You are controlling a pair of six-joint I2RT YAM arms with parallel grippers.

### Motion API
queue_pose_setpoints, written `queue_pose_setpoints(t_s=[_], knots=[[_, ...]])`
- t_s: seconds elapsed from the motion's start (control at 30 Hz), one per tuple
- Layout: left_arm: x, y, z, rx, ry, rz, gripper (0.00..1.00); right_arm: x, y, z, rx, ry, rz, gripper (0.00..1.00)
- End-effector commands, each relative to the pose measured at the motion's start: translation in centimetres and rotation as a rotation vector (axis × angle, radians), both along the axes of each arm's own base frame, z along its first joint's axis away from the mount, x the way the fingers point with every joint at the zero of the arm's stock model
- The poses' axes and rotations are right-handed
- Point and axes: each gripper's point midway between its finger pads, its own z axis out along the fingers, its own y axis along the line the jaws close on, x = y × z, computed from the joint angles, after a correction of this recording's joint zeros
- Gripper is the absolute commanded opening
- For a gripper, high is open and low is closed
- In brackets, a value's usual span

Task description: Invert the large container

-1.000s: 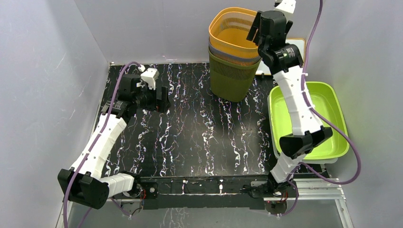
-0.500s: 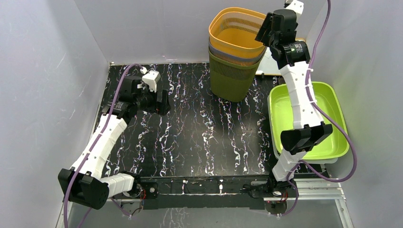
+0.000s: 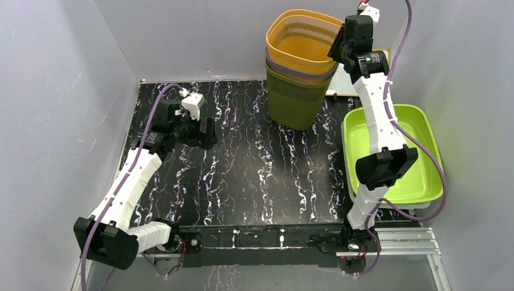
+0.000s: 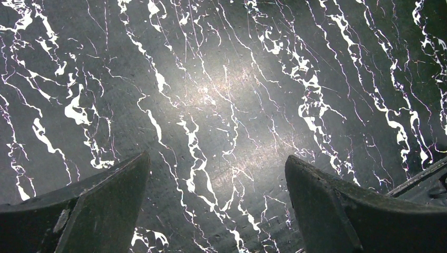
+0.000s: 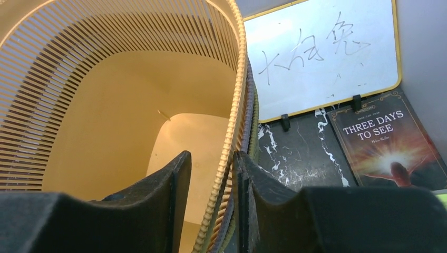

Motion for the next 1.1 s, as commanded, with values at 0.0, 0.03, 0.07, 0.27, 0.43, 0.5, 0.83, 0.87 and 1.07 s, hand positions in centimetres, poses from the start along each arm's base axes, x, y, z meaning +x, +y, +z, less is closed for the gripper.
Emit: queue_pose_setpoints(t_s=[0.0,0.03,0.07,0.27,0.43,0.5,0.83,0.87,1.07], knots=[[-0.6,-0.1,0.5,-0.010,-0.025,-0.013,0.98,-0.1,-0.1,2.2,-0.002,-0.070,0.004,0.04],[-0.6,-0.1,0.4,-0.011,-0.022,-0.013,0.98,-0.2,-0.3,2.2,-0.008,-0.068,-0.003,0.00],[-0.6,-0.1,0.4,-0.011,-0.024,-0.012,0.98,-0.3,-0.5,2.2,-0.013,-0.068,-0.010,0.00],[-0.5,0.0,0.7,-0.007,-0.029,-0.007,0.98,-1.8,-1.6,5.6,-0.017,-0.153,-0.060,0.00],[-0.5,-0.1,0.7,-0.011,-0.030,-0.008,0.98,-3.2,-1.8,9.3,-0.002,-0.246,-0.063,0.00],[-0.5,-0.1,0.6,-0.011,-0.027,-0.007,0.98,-4.2,-1.6,11.7,0.017,-0.309,-0.047,0.00],[-0.6,0.2,0.6,-0.001,-0.033,0.001,0.98,-9.2,0.7,22.6,0.203,-0.637,0.086,0.00],[-0.7,0.3,0.7,0.001,-0.034,0.002,0.98,-9.5,0.8,23.1,0.214,-0.653,0.091,0.00],[-0.7,0.4,0.7,0.005,-0.035,0.008,0.98,-11.5,0.8,25.4,0.267,-0.743,0.102,0.00]])
